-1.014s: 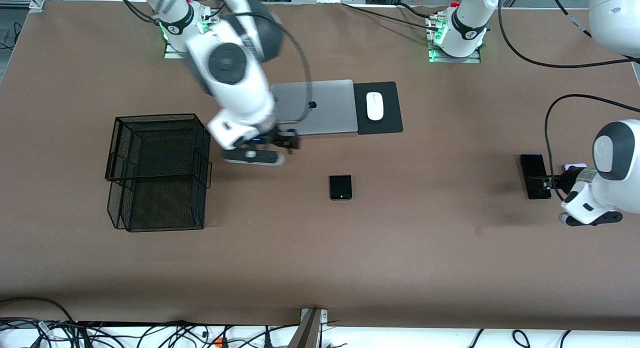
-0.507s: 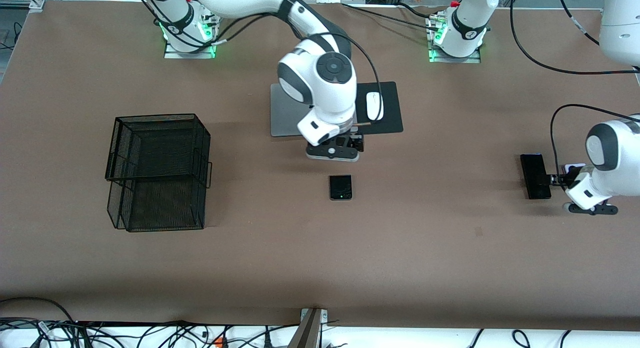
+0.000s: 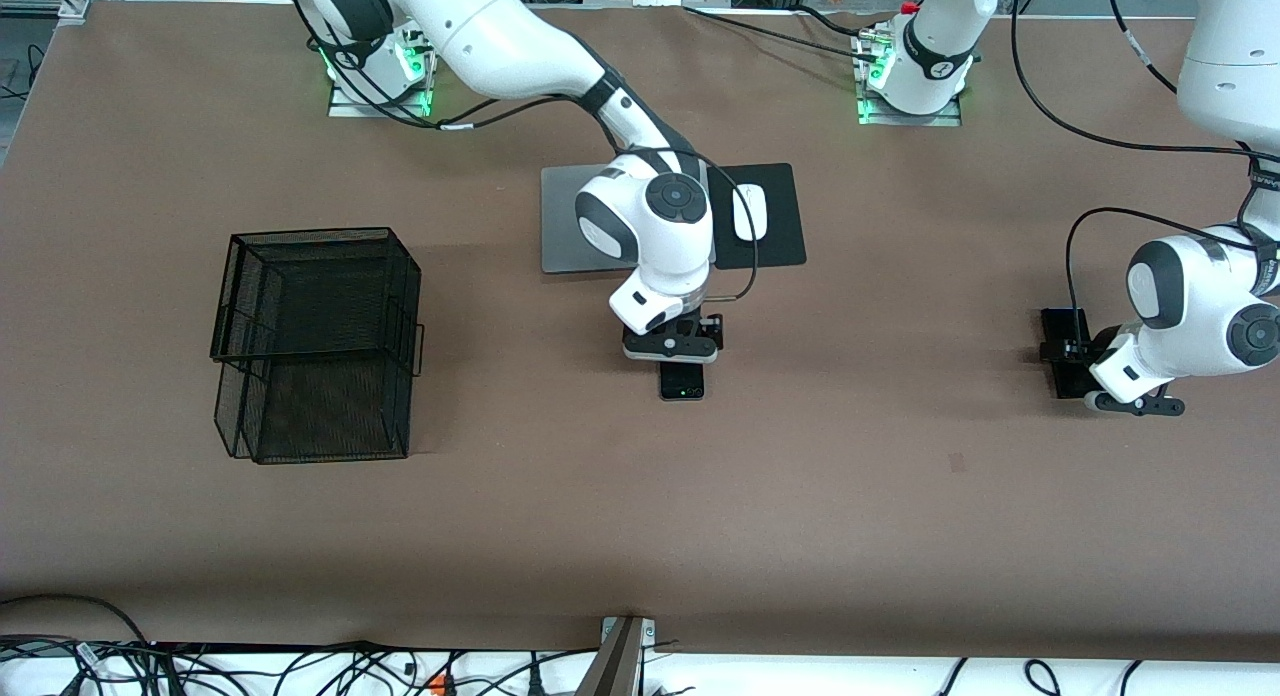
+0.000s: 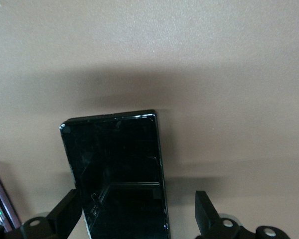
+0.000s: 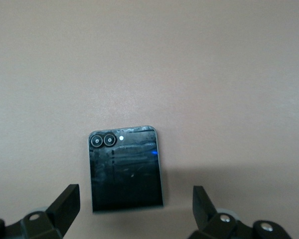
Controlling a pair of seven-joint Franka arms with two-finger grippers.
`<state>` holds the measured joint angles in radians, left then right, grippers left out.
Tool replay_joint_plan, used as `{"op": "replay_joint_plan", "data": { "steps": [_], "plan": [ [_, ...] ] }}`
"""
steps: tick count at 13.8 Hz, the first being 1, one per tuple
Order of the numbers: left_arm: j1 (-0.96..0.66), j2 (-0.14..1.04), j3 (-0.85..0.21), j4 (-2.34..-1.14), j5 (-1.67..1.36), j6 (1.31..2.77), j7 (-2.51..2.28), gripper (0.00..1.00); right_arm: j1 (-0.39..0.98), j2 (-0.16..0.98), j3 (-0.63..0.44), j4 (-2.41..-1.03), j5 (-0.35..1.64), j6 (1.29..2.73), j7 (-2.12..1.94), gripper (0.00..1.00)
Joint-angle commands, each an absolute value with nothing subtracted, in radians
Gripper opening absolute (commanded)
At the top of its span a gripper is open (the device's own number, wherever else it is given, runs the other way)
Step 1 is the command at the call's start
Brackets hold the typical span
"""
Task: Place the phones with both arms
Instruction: 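Grasp the flip phone with the right gripper while the left gripper grasps the tall phone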
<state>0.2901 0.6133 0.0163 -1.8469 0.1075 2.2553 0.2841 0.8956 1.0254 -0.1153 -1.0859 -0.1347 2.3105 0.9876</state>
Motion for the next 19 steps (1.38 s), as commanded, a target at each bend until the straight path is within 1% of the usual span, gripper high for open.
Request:
{"op": "replay_joint_plan", "data": {
  "steps": [1,7,12,13,14,16,17,18,19],
  "plan": [
    [0.307,0.611,0.011,-1.867,0.089,2.267,0.305,1.00,0.913,1.077,-0.143,-1.023,-0.150,2.348,0.997,1.00],
    [0.308,0.606,0.012,-1.861,0.094,2.267,0.313,1.00,0.925,1.137,-0.169,-1.012,-0.152,2.440,0.997,1.00],
    [0.330,0.624,0.011,-1.861,0.091,2.270,0.328,1.00,0.939,1.155,-0.172,-1.012,-0.152,2.450,0.999,0.98],
    [0.331,0.629,0.011,-1.861,0.091,2.270,0.328,1.00,0.940,1.158,-0.172,-1.011,-0.152,2.453,0.997,0.95],
    [0.334,0.632,0.011,-1.861,0.089,2.270,0.328,1.00,0.940,1.158,-0.173,-1.012,-0.155,2.453,0.996,0.86],
    [0.333,0.637,0.011,-1.859,0.071,2.267,0.324,1.00,0.945,1.160,-0.183,-1.012,-0.176,2.451,0.991,0.60],
    [0.333,0.637,0.011,-1.859,0.049,2.260,0.322,0.92,0.945,1.160,-0.184,-1.012,-0.179,2.447,0.986,0.56],
    [0.333,0.637,0.011,-1.859,0.046,2.257,0.321,0.74,0.945,1.154,-0.187,-1.012,-0.179,2.442,0.980,0.53],
    [0.333,0.637,0.011,-1.859,0.046,2.253,0.321,0.61,0.945,1.149,-0.198,-1.012,-0.178,2.419,0.976,0.49]
  ]
}}
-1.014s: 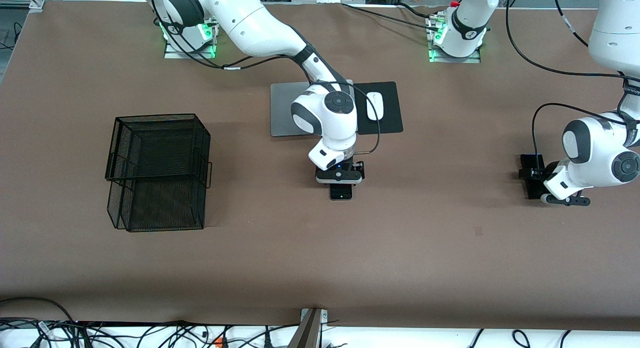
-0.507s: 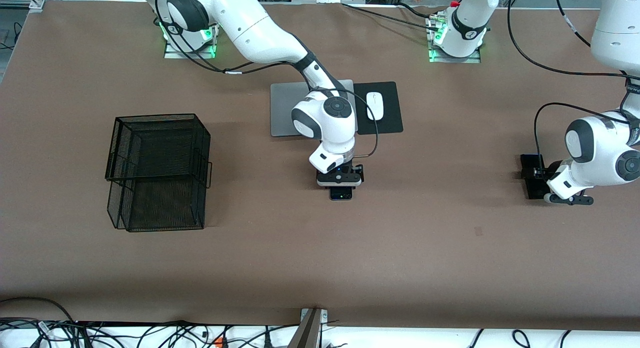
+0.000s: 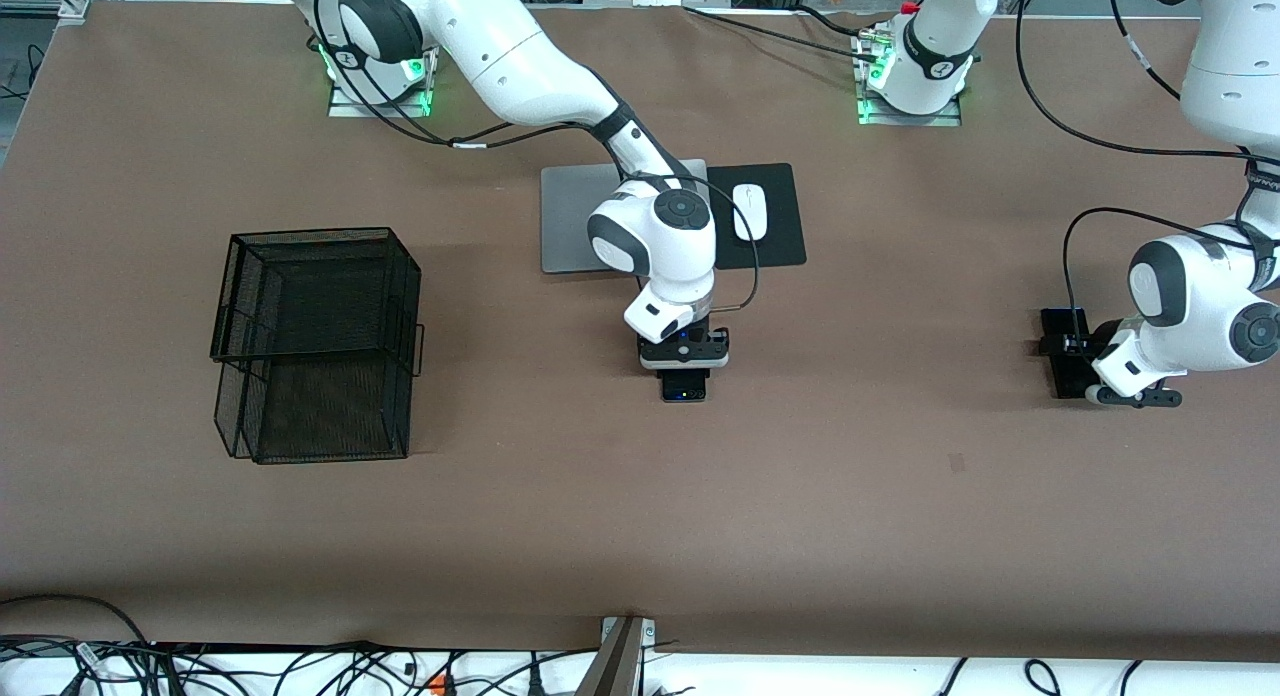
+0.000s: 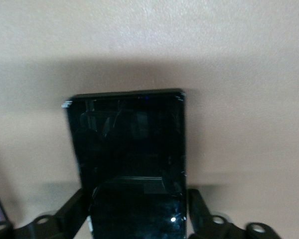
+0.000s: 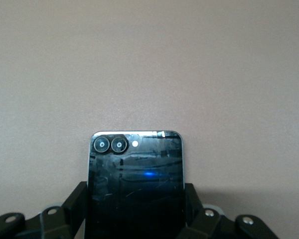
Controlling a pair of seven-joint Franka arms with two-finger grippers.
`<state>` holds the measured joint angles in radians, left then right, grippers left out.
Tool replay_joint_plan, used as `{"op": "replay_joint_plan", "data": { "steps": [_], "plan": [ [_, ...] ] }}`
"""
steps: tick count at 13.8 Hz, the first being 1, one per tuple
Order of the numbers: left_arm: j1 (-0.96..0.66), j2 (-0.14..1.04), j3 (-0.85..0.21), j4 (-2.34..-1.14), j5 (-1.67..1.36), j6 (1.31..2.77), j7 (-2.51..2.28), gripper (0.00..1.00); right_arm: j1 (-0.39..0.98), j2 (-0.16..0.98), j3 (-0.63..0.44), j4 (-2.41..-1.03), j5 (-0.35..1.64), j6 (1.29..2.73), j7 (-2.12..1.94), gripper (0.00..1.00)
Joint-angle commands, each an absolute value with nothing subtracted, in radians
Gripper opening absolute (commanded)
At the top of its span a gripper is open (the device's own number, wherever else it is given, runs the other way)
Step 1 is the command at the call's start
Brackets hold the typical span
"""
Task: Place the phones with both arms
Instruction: 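Grasp the flip phone with the right gripper while the left gripper grasps the tall phone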
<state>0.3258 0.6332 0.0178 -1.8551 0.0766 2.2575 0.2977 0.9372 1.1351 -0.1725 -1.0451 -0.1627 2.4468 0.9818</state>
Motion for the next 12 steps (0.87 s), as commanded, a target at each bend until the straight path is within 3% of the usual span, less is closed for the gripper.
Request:
{"op": "replay_joint_plan", "data": {
  "steps": [1,3,7,10,12],
  "plan": [
    [0.333,0.637,0.011,-1.856,0.046,2.249,0.322,0.52,0.945,1.147,-0.204,-1.012,-0.178,2.390,0.976,0.49],
    [0.331,0.637,0.011,-1.856,0.046,2.247,0.324,0.42,0.945,1.114,-0.203,-1.012,-0.175,2.320,0.970,0.49],
    [0.325,0.624,0.009,-1.838,0.045,2.200,0.324,0.42,0.908,0.938,-0.184,-1.014,-0.117,2.114,0.830,0.49],
    [0.321,0.620,-0.015,-1.729,0.044,2.027,0.305,0.42,0.842,0.792,-0.187,-1.063,-0.046,1.973,0.662,0.49],
    [0.314,0.621,-0.038,-1.639,0.044,1.901,0.278,0.42,0.783,0.657,-0.187,-1.182,-0.043,1.905,0.562,0.49]
  ]
}}
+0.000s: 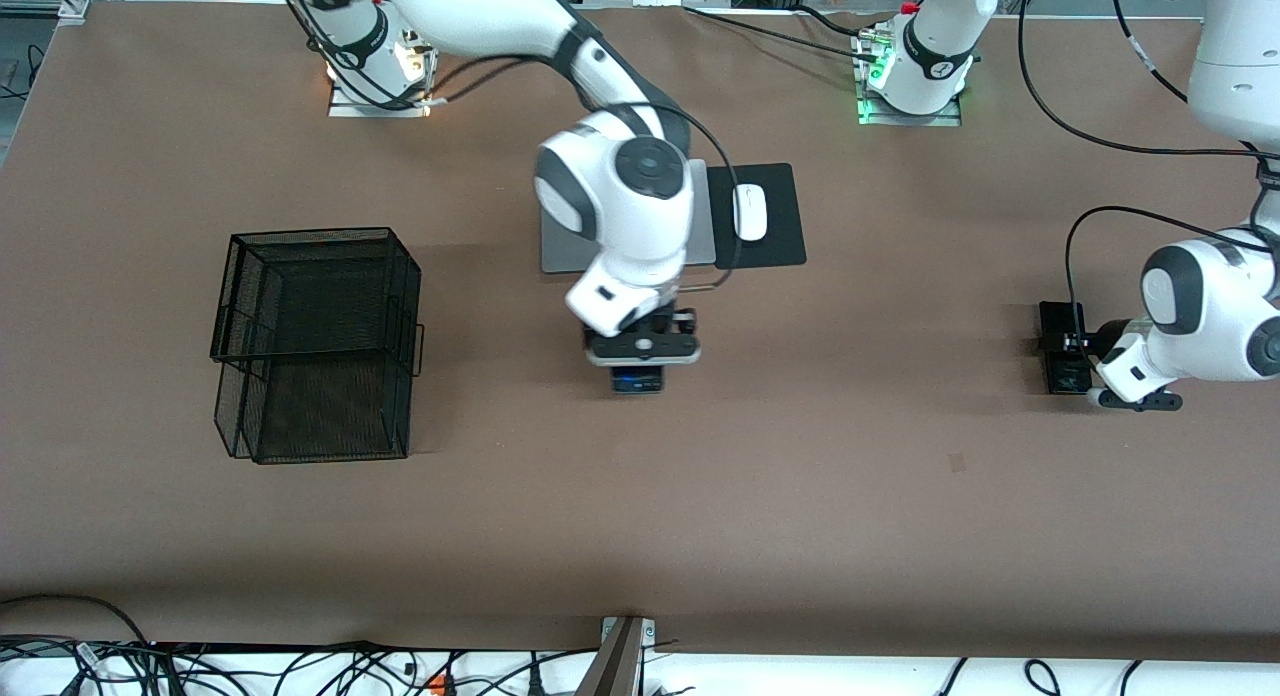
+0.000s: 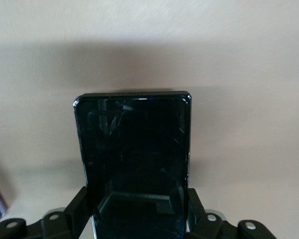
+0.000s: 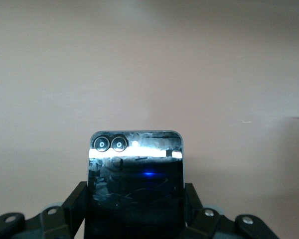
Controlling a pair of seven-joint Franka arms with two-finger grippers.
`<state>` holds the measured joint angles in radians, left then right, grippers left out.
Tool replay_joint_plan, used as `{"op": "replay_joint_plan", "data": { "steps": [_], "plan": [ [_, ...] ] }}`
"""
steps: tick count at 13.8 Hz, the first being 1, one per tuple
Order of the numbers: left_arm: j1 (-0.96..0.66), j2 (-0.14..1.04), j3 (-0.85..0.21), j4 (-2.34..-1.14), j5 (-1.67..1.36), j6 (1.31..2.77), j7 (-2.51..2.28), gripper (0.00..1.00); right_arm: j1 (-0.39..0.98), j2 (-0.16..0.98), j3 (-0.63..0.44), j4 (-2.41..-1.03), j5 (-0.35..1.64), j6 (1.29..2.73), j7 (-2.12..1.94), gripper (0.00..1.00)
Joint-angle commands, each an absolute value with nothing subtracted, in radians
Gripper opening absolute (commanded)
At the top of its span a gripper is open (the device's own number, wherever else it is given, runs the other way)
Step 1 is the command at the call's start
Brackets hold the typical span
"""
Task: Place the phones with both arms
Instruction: 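Drop the flip phone into the basket while the left gripper sets the tall phone centrally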
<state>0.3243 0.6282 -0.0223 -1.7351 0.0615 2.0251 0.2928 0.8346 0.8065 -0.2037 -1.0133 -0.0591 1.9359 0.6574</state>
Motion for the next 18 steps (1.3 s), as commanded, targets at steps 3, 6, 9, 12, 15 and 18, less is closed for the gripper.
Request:
{"op": "replay_joint_plan", "data": {
  "steps": [3,6,9,12,15,18],
  "plan": [
    [0.293,0.621,-0.110,-1.548,0.044,1.768,0.162,0.42,0.663,0.392,-0.186,-1.504,-0.041,1.939,0.372,0.49],
    [0.215,0.621,-0.182,-1.490,0.043,1.723,0.016,0.42,0.542,0.194,-0.186,-1.753,-0.040,1.960,0.223,0.49],
    [0.103,0.632,-0.183,-1.479,-0.053,1.733,-0.017,0.41,0.412,0.066,-0.196,-1.920,-0.040,1.986,0.062,0.49],
    [-0.036,0.641,-0.181,-1.477,-0.121,1.791,-0.170,0.38,0.365,-0.004,-0.268,-2.098,-0.040,2.104,-0.049,0.49],
    [-0.202,0.708,-0.181,-1.462,-0.120,2.009,-0.291,0.39,0.364,-0.017,-0.386,-2.229,-0.040,2.242,-0.168,0.49],
    [-0.316,0.793,-0.179,-1.440,-0.120,2.198,-0.368,0.39,0.364,-0.002,-0.408,-2.278,-0.038,2.308,-0.179,0.49]
  ]
}}
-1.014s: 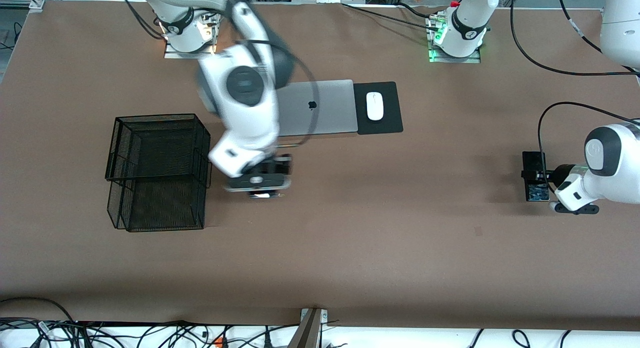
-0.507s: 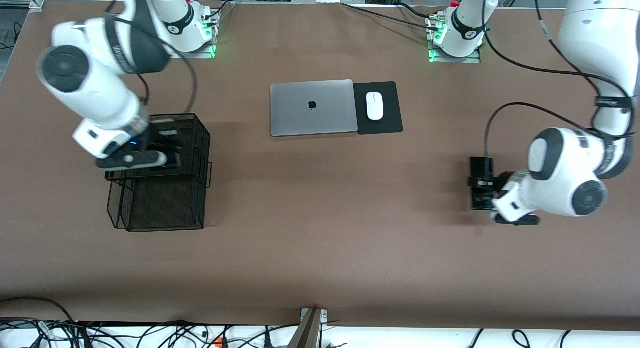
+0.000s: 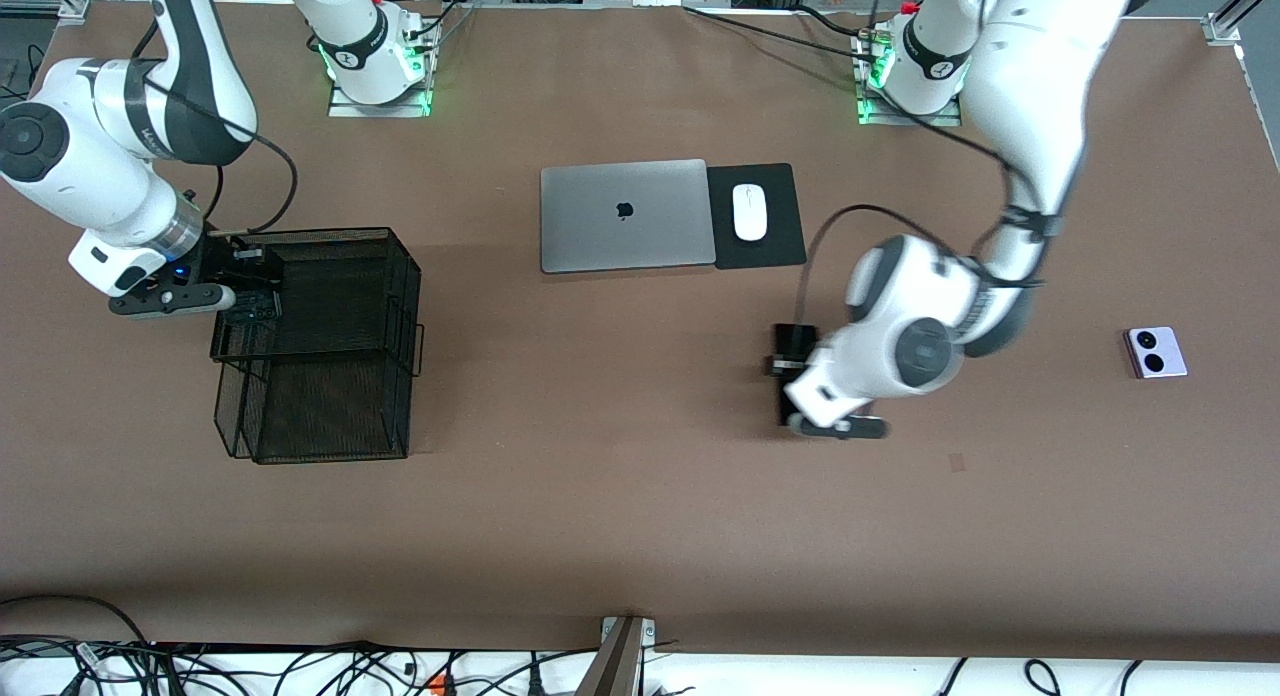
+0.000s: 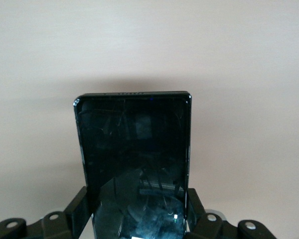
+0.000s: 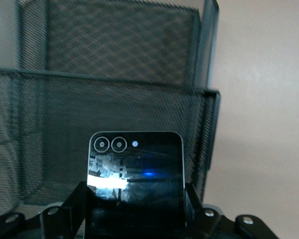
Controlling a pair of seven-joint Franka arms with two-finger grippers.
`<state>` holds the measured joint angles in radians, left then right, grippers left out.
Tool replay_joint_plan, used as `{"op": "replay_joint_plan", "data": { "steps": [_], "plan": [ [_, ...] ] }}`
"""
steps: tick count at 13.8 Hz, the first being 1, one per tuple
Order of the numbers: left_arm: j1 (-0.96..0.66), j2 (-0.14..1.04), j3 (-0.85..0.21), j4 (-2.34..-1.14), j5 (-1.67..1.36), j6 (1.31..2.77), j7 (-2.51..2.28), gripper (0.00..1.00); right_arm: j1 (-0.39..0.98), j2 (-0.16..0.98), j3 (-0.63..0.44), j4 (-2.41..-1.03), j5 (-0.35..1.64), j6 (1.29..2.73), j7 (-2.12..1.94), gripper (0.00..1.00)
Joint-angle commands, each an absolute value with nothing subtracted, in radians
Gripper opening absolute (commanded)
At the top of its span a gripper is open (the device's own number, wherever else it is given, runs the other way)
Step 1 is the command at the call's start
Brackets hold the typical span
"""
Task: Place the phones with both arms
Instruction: 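Drop the flip phone into the basket while the left gripper sets the tall phone centrally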
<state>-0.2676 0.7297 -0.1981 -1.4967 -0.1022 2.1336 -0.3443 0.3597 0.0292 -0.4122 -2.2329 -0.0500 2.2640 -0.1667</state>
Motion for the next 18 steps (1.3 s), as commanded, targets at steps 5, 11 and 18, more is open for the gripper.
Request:
{"op": "replay_joint_plan", "data": {
  "steps": [5,11,18],
  "plan": [
    [-0.422,0.868,-0.170,-1.430,-0.123,2.336,-0.494,0.45,0.354,0.078,-0.408,-2.290,-0.034,2.407,-0.164,0.49],
    [-0.431,0.862,-0.172,-1.430,-0.107,2.336,-0.480,1.00,0.351,0.120,-0.407,-2.267,0.040,2.425,-0.167,1.00],
    [-0.226,0.582,-0.166,-1.428,-0.104,1.817,-0.468,1.00,0.370,0.118,-0.374,-1.941,0.038,2.027,-0.149,1.00]
  ]
}}
